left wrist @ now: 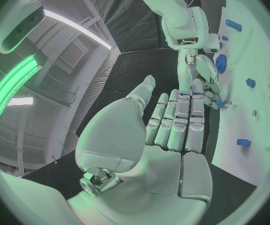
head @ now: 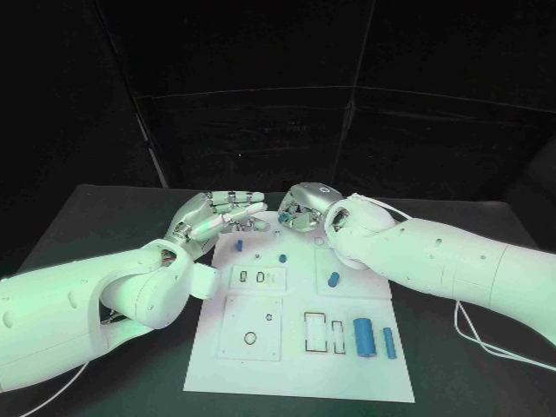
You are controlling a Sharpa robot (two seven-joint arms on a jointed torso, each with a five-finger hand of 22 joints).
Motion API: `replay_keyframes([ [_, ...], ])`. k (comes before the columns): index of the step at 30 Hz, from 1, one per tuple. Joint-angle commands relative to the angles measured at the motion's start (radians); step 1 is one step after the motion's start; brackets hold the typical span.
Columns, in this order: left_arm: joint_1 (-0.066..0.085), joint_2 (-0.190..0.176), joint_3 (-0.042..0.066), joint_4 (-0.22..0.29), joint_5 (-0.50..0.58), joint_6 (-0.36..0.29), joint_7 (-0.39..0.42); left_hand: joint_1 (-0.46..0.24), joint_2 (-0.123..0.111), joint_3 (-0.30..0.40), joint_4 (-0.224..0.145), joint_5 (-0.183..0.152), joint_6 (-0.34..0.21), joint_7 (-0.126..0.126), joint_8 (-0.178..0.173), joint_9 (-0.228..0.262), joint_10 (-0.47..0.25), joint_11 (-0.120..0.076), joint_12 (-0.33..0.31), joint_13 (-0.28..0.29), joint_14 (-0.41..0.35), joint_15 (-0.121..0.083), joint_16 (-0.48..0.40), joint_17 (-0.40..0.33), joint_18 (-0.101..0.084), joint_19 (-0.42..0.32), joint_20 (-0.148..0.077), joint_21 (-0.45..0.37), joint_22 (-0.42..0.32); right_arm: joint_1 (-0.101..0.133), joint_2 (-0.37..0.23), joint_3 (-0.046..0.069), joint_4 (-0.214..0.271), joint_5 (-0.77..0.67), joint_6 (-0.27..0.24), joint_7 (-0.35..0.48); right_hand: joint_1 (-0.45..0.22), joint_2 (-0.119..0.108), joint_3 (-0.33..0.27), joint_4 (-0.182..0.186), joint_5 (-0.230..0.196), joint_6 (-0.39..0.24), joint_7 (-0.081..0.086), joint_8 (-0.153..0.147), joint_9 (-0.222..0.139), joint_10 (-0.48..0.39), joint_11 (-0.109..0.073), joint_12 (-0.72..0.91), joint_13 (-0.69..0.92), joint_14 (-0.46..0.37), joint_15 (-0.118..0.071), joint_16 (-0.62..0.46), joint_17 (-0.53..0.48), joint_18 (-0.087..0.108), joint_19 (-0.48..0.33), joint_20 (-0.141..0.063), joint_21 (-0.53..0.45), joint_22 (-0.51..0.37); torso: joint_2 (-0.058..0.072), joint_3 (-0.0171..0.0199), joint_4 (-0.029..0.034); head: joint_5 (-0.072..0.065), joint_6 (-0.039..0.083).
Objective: Assemble the parts on the task board
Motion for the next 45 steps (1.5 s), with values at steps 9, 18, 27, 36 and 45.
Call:
replay_keyframes([
  [9, 0.002, 0.002, 0.001, -0.002, -0.008, 0.017, 0.003, -0.004, 0.006, -0.007, 0.002, -0.006, -0.006, 0.023, -0.006, -0.001, -0.008, 0.003, -0.003, -0.002, -0.002, 0.0, 0.005, 0.002, 0.01, 0.009, 0.0, -0.004, -0.002, 0.001, 0.006, 0.0, -0.003, -0.033, -0.004, -0.038, -0.013, -0.033, -0.006, 0.019, -0.006, -0.005, 0.004, -0.005, -0.001, -0.013, 0.007, -0.001, -0.004, 0.006, 0.007, -0.003, -0.012, -0.005, -0.007, 0.009, 0.002, -0.005, 0.002, -0.0001, -0.0005, 0.002, 0.002],
  [18, 0.002, 0.002, 0.001, -0.004, -0.007, 0.018, 0.002, -0.004, 0.006, -0.007, 0.002, -0.006, -0.006, 0.023, -0.006, -0.001, -0.008, 0.003, -0.003, -0.002, -0.002, 0.0, 0.005, 0.002, 0.01, 0.009, 0.0, -0.004, -0.002, 0.001, 0.008, 0.0, -0.004, -0.033, -0.005, -0.031, -0.04, -0.105, -0.077, 0.058, -0.003, -0.139, 0.031, -0.019, -0.006, -0.159, 0.044, -0.047, -0.012, -0.074, 0.04, -0.159, -0.21, 0.013, -0.107, 0.039, -0.093, -0.128, 0.003, 0.001, -0.0007, 0.002, 0.002],
  [27, 0.002, 0.001, 0.0, -0.004, -0.007, 0.017, 0.001, -0.004, 0.007, -0.008, 0.002, -0.006, -0.007, 0.023, -0.005, -0.001, -0.009, 0.003, -0.003, -0.002, -0.002, 0.0, 0.005, 0.002, 0.01, 0.009, 0.001, -0.005, -0.002, 0.001, -0.036, 0.0, 0.046, -0.012, -0.058, -0.022, -0.005, -0.093, -0.131, 0.082, 0.044, -0.157, 0.04, -0.009, 0.001, -0.178, 0.05, -0.004, -0.005, -0.067, 0.043, -0.147, -0.208, 0.015, -0.101, 0.045, -0.102, -0.14, 0.004, 0.0016, -0.0004, 0.003, 0.006],
  [36, 0.003, -0.015, 0.0, 0.003, 0.0, 0.013, 0.003, -0.004, 0.008, -0.008, 0.003, -0.006, -0.007, 0.023, -0.005, -0.001, -0.009, 0.003, -0.003, -0.001, -0.002, 0.0, 0.005, 0.002, 0.01, 0.01, 0.0, -0.005, -0.002, 0.001, -0.185, 0.068, 0.18, 0.146, -0.041, -0.042, 0.011, -0.097, -0.138, 0.099, 0.11, -0.093, 0.006, 0.012, 0.006, 0.047, -0.004, 0.147, 0.048, 0.005, 0.003, 0.001, -0.031, 0.0, -0.012, 0.016, -0.018, -0.036, 0.0, 0.0016, -0.0106, 0.002, 0.016],
  [45, 0.003, -0.029, 0.0, 0.004, 0.002, 0.01, 0.007, -0.004, 0.008, -0.008, 0.003, -0.006, -0.007, 0.023, -0.005, -0.001, -0.009, 0.003, -0.003, -0.001, -0.002, 0.0, 0.005, 0.002, 0.01, 0.01, 0.0, -0.005, -0.002, 0.001, -0.309, 0.083, 0.271, 0.233, 0.076, -0.083, 0.018, -0.12, -0.282, 0.163, 0.187, -0.152, -0.011, 0.016, 0.002, -0.019, -0.022, 0.596, 0.431, 0.04, -0.013, 0.196, 0.215, -0.042, 0.096, -0.007, 0.139, 0.193, -0.003, 0.0064, -0.0218, -0.01, 0.015],
])
